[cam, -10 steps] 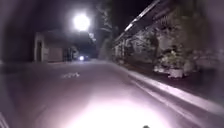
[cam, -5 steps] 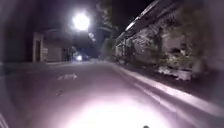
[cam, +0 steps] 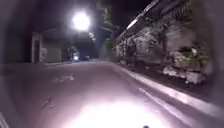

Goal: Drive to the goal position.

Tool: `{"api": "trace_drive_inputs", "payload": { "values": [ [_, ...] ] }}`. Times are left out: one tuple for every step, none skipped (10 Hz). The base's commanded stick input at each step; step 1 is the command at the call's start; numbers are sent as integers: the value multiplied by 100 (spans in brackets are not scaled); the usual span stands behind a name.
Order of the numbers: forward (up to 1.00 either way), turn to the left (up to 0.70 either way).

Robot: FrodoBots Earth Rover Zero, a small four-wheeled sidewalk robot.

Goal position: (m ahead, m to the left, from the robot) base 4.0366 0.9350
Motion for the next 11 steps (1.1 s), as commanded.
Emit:
{"api": "trace_drive_inputs", "payload": {
  "values": [
    [70, 0],
    [70, 0],
    [70, 0],
    [70, 0],
    [70, 0],
    [70, 0],
    [70, 0],
    [70, 0],
    [70, 0],
    [70, 0],
    [70, 0]
  ]
}}
